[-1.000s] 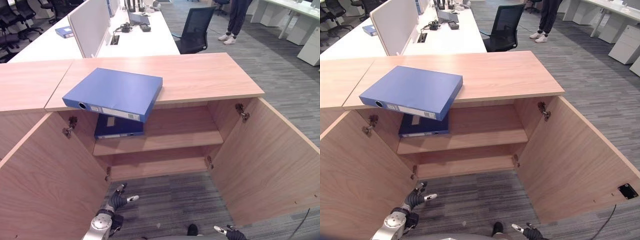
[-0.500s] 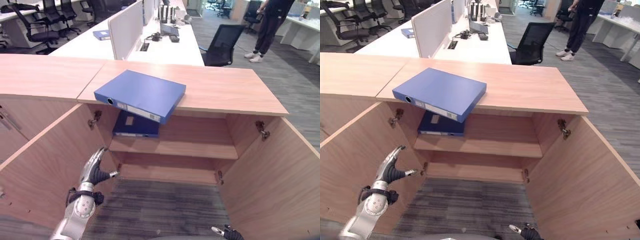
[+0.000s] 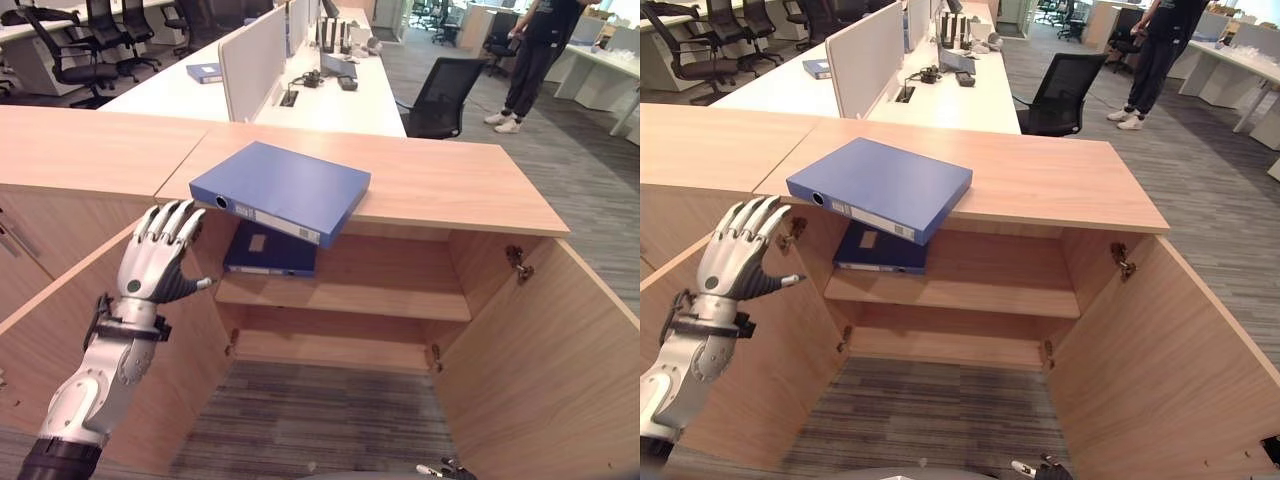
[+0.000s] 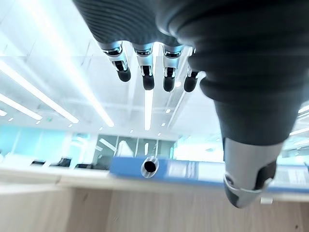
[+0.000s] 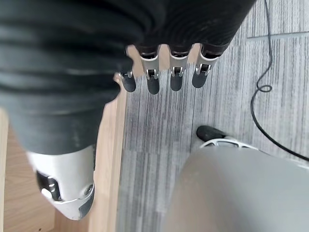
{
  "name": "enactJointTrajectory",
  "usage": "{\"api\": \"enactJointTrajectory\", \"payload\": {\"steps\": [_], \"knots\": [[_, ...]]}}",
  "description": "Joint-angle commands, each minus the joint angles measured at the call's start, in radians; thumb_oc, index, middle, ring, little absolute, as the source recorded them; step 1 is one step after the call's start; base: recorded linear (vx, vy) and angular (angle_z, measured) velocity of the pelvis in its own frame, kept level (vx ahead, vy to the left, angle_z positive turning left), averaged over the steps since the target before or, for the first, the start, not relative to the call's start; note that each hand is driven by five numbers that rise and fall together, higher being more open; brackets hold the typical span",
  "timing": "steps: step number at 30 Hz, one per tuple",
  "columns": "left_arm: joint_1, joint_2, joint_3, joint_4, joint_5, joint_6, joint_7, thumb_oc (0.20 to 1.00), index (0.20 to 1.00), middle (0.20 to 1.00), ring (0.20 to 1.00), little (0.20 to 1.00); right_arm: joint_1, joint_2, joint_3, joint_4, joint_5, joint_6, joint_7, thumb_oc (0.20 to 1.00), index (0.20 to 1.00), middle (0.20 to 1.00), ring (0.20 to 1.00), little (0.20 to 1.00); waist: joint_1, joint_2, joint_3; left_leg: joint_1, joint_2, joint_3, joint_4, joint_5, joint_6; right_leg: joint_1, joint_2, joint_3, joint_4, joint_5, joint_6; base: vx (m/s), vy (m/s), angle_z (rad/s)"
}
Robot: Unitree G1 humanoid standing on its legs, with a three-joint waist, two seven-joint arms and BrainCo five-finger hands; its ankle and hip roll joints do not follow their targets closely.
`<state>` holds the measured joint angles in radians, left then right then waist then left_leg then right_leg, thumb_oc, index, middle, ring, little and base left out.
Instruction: Put the empty folder in the office cabinet
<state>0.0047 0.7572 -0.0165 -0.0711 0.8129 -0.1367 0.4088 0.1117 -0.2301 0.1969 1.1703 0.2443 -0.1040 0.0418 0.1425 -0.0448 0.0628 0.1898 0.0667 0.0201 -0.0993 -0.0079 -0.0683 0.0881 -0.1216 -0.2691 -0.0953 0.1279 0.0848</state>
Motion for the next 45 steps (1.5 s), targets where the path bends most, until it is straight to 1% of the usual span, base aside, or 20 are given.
{"api": "enactJointTrajectory", "payload": {"steps": [1, 3, 7, 9, 10, 12, 13, 19, 25, 32, 45], "knots": [[-0.159, 0.078, -0.057, 0.038, 0.036, -0.017, 0.043, 1.0, 1.0, 1.0, 1.0, 1.0, -0.09, -0.038, 0.044, -0.023, -0.038, -0.029, -0.002, 1.0, 1.0, 1.0, 1.0, 1.0, -0.037, 0.042, 0.027, -0.03, 0.037, -0.026, 0.012, -0.033, -0.047, 0.086, -0.007, 0.032, 0.03, -0.147, 0.079, 0.02, 0.012, -0.07], [-0.2, 0.073, -0.098, 0.103, 0.039, 0.0, 0.06, 1.0, 1.0, 1.0, 1.0, 1.0, -0.088, -0.039, 0.041, -0.019, -0.036, -0.032, -0.006, 1.0, 1.0, 1.0, 1.0, 1.0, -0.052, 0.051, 0.025, -0.026, 0.04, -0.018, 0.012, -0.034, -0.049, 0.085, -0.006, 0.039, 0.031, -0.15, 0.078, 0.03, 0.013, -0.09], [-0.259, 0.062, -0.147, 0.178, 0.04, 0.026, 0.072, 1.0, 1.0, 1.0, 1.0, 1.0, -0.083, -0.044, 0.033, -0.011, -0.034, -0.034, -0.017, 1.0, 1.0, 1.0, 1.0, 1.0, -0.079, 0.059, 0.023, -0.017, 0.042, -0.008, 0.012, -0.035, -0.05, 0.087, -0.004, 0.046, 0.026, -0.149, 0.078, 0.02, 0.008, -0.14], [-0.283, 0.061, -0.165, 0.198, 0.043, 0.031, 0.076, 1.0, 1.0, 1.0, 1.0, 1.0, -0.083, -0.044, 0.029, -0.008, -0.033, -0.034, -0.019, 1.0, 1.0, 1.0, 1.0, 1.0, -0.082, 0.059, 0.023, -0.015, 0.043, -0.004, 0.012, -0.036, -0.05, 0.089, -0.005, 0.048, 0.024, -0.148, 0.079, 0.02, 0.004, -0.06], [-0.307, 0.06, -0.186, 0.225, 0.053, 0.044, 0.076, 1.0, 1.0, 1.0, 1.0, 1.0, -0.08, -0.047, 0.028, -0.004, -0.032, -0.035, -0.023, 1.0, 1.0, 1.0, 1.0, 1.0, -0.095, 0.062, 0.02, -0.013, 0.043, 0.002, 0.012, -0.038, -0.051, 0.089, -0.005, 0.054, 0.021, -0.147, 0.08, 0.03, 0.011, -0.06], [-0.331, 0.061, -0.207, 0.241, 0.06, 0.046, 0.076, 1.0, 1.0, 1.0, 1.0, 1.0, -0.079, -0.048, 0.025, -0.002, -0.032, -0.037, -0.025, 1.0, 1.0, 1.0, 1.0, 1.0, -0.097, 0.063, 0.02, -0.012, 0.043, 0.006, 0.012, -0.039, -0.052, 0.09, -0.006, 0.057, 0.02, -0.147, 0.081, 0.03, 0.011, -0.05], [-0.353, 0.065, -0.224, 0.264, 0.066, 0.056, 0.075, 1.0, 1.0, 1.0, 1.0, 1.0, -0.078, -0.052, 0.026, -0.001, -0.033, -0.037, -0.028, 1.0, 1.0, 1.0, 1.0, 1.0, -0.108, 0.064, 0.019, -0.011, 0.043, 0.012, 0.012, -0.041, -0.051, 0.089, -0.006, 0.06, 0.019, -0.147, 0.083, 0.02, 0.007, -0.05], [-0.411, 0.069, -0.271, 0.332, 0.075, 0.075, 0.079, 1.0, 1.0, 1.0, 1.0, 1.0, -0.076, -0.056, 0.017, 0.0, -0.031, -0.042, -0.037, 1.0, 1.0, 1.0, 1.0, 1.0, -0.122, 0.062, 0.019, -0.003, 0.044, 0.029, 0.012, -0.048, -0.051, 0.087, -0.006, 0.073, 0.018, -0.145, 0.086, 0.01, 0.011, -0.11], [-0.457, 0.085, -0.278, 0.361, 0.068, 0.091, 0.078, 1.0, 1.0, 1.0, 1.0, 1.0, -0.066, -0.06, 0.011, 0.011, -0.037, -0.038, -0.038, 1.0, 1.0, 1.0, 1.0, 1.0, -0.131, 0.055, 0.016, 0.005, 0.043, 0.044, 0.012, -0.056, -0.05, 0.087, -0.007, 0.084, 0.016, -0.143, 0.089, 0.01, 0.008, -0.05], [-0.471, 0.098, -0.283, 0.376, 0.063, 0.096, 0.075, 1.0, 1.0, 1.0, 1.0, 1.0, -0.058, -0.058, 0.006, 0.02, -0.041, -0.032, -0.039, 1.0, 1.0, 1.0, 1.0, 1.0, -0.139, 0.048, 0.015, 0.014, 0.044, 0.059, 0.012, -0.061, -0.049, 0.088, -0.006, 0.097, 0.015, -0.143, 0.09, 0.01, 0.014, -0.1], [-0.488, 0.088, -0.305, 0.451, 0.041, 0.11, 0.07, 1.0, 1.0, 1.0, 1.0, 1.0, -0.059, -0.065, -0.003, 0.013, -0.036, -0.033, -0.042, 1.0, 1.0, 1.0, 1.0, 1.0, -0.148, 0.04, 0.019, 0.021, 0.041, 0.069, 0.012, -0.066, -0.046, 0.085, -0.006, 0.109, 0.021, -0.141, 0.091, 0.0, 0.005, -0.02]]}}
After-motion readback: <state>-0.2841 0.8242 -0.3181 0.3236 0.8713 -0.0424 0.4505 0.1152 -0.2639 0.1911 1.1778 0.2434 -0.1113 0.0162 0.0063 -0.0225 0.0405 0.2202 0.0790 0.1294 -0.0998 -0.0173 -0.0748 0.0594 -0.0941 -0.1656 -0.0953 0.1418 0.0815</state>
